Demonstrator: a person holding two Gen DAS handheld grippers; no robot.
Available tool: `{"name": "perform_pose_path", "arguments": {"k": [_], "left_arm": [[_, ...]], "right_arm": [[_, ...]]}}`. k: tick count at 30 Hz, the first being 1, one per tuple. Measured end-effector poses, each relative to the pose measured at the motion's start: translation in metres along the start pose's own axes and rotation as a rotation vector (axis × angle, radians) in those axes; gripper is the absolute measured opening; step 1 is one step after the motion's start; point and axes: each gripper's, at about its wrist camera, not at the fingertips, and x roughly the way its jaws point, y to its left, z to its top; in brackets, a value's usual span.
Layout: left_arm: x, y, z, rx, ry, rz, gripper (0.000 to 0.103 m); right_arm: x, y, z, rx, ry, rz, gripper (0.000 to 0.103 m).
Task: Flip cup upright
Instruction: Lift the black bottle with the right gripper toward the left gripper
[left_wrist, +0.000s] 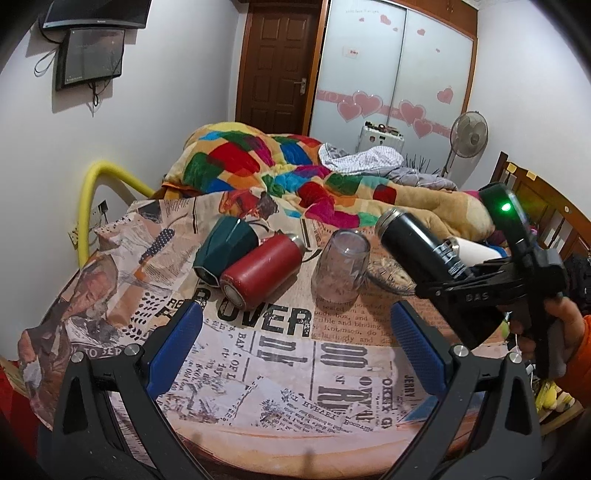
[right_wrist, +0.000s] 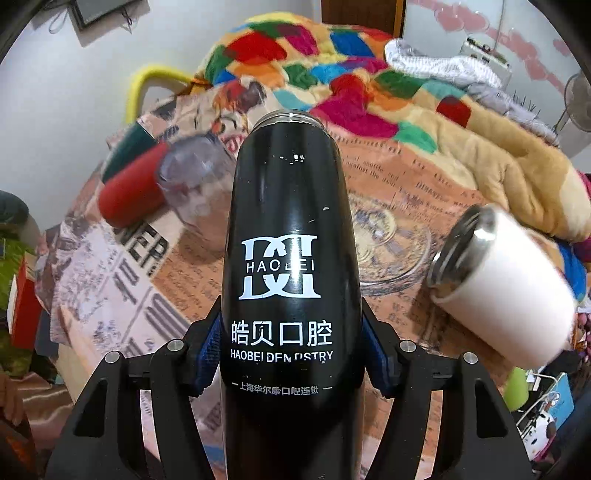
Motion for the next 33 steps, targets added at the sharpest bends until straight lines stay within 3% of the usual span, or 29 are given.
{"name": "perform_pose_path", "arguments": {"k": [9, 17, 23, 33], "left_arm": [[-0.036, -0.006, 0.006, 0.006, -0.053, 0.0, 0.103], [-0.059, -0.008, 0.007, 0.0, -0.084, 0.002, 0.103], [-0.065, -0.005, 0.006, -0.001, -0.086, 0.012, 0.103], [-0.052, 0.003, -0.003, -0.017, -0.045, 0.025, 0.103]], "right_arm": [[-0.077, 0.029, 0.001, -0.073, -0.155, 0.002, 0.062], [-0.103, 0.066, -0.014, -0.175, -0.207, 0.061, 0.062], [-0.085, 0.09, -0.024, -0.238, -0.174, 0.122, 0.062], [-0.002, 0.104, -0.04, -0.253, -0.021, 0.176, 0.062]]}}
